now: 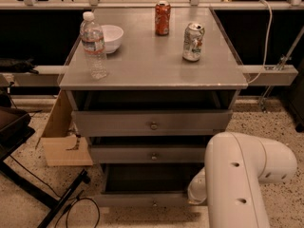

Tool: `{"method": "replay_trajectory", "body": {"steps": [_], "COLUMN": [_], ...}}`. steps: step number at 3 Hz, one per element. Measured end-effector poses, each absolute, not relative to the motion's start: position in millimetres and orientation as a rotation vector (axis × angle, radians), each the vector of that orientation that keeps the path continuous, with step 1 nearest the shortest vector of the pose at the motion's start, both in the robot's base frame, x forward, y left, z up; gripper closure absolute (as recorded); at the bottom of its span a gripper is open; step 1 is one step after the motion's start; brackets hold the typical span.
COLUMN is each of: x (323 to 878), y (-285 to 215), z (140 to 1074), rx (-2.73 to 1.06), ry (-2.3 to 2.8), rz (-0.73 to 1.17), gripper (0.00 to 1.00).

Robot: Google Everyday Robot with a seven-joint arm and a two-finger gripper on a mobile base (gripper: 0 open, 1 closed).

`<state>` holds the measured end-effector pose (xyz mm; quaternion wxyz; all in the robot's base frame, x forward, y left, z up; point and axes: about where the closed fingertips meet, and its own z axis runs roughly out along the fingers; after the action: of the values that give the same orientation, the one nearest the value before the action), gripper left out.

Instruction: Open bottom drawer

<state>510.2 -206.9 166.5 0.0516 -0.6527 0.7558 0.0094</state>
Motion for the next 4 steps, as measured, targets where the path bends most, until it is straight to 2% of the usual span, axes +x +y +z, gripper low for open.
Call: {"method": "replay_trajectory", "body": {"steps": [1, 4], "x": [507.8, 507.8], "y": [-206.5, -206.5], "z": [167.0, 166.9], "rx": [-1.985, -1.985], "ry": [2.303, 2.303], "rz": [0.036, 0.036], "gripper": [1.0, 0.3]}}
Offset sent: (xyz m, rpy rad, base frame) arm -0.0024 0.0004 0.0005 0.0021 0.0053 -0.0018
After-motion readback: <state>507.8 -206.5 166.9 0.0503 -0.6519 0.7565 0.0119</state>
